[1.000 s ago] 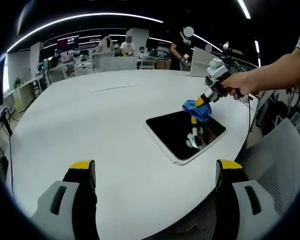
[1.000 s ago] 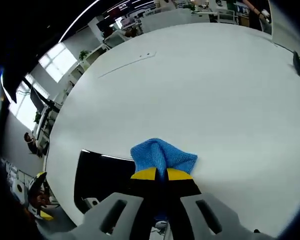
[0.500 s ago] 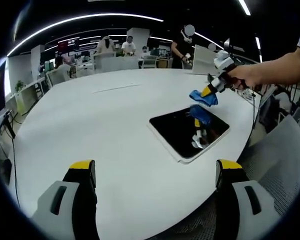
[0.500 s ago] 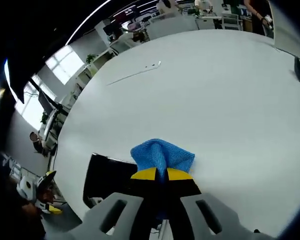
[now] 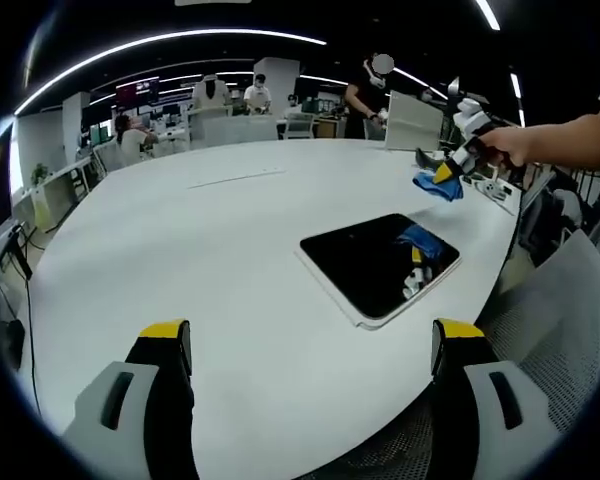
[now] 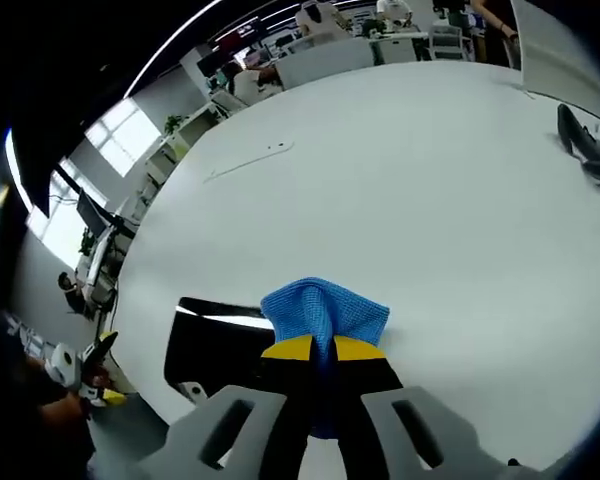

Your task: Wipe the mirror surface with the cleaning cloth until all visible marks leave the cleaned area.

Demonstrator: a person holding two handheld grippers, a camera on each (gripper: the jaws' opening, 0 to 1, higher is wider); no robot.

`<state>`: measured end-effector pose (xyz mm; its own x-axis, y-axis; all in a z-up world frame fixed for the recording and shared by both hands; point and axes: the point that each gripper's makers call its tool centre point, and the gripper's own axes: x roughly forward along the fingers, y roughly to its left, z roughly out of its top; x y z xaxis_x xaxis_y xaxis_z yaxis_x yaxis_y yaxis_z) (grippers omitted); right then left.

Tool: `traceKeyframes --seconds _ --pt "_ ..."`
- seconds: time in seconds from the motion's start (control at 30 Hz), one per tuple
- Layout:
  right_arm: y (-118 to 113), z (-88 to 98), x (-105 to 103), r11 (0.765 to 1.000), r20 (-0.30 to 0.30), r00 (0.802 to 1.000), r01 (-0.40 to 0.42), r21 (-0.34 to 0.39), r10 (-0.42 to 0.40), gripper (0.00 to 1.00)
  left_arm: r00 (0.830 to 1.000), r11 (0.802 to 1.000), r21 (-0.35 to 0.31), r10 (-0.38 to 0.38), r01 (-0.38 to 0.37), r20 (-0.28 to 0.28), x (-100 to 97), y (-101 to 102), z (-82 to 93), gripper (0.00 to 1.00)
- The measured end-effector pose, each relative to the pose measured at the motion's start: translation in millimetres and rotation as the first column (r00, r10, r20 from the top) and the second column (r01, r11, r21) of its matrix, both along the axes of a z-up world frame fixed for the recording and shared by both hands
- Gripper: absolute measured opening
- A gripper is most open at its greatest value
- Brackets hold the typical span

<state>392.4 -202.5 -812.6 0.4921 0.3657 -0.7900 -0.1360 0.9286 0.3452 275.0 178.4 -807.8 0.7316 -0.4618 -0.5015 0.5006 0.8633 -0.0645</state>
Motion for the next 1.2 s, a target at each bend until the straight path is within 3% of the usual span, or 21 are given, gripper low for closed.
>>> traceKeyframes --seconds 0.17,0.47,0.57,0.7,0.93,1.2 --pt "-5 -13.7 -6 1.0 -0.011 1.0 0.017 0.005 -0.017 0.01 1.0 1.0 -0.001 0.005 -0.005 0.001 -0.3 -1 1.3 0.99" --pt "-13 -56.4 -18 0.998 -0.054 0.998 0.019 -0.064 -0.022 0.03 1.0 1.0 -0.016 0.025 -0.025 0.003 0.9 1 3.9 0.99" --pt "-20 -64.0 -19 0.988 -0.033 0.999 -0.034 -0.152 0.029 0.06 1.0 0.999 -0.016 0.028 -0.028 0.001 1.9 2 3.4 0.99" --pt "-15 -61.5 -22 0.98 -0.028 0.996 -0.093 -0.178 0.089 0.03 1.0 1.0 -0.012 0.025 -0.025 -0.005 1.6 2 2.5 0.99" --pt "-16 -61.3 -18 0.982 -0.047 0.997 -0.063 -0.178 0.055 0.02 1.0 1.0 -0.007 0.03 -0.03 0.004 2.3 1 4.6 0.99" --pt "-11 -60.7 -20 0.965 0.001 0.992 -0.121 -0.233 0.125 0.07 0.999 0.999 -0.017 0.046 -0.046 0.012 3.4 1 6.8 0.99"
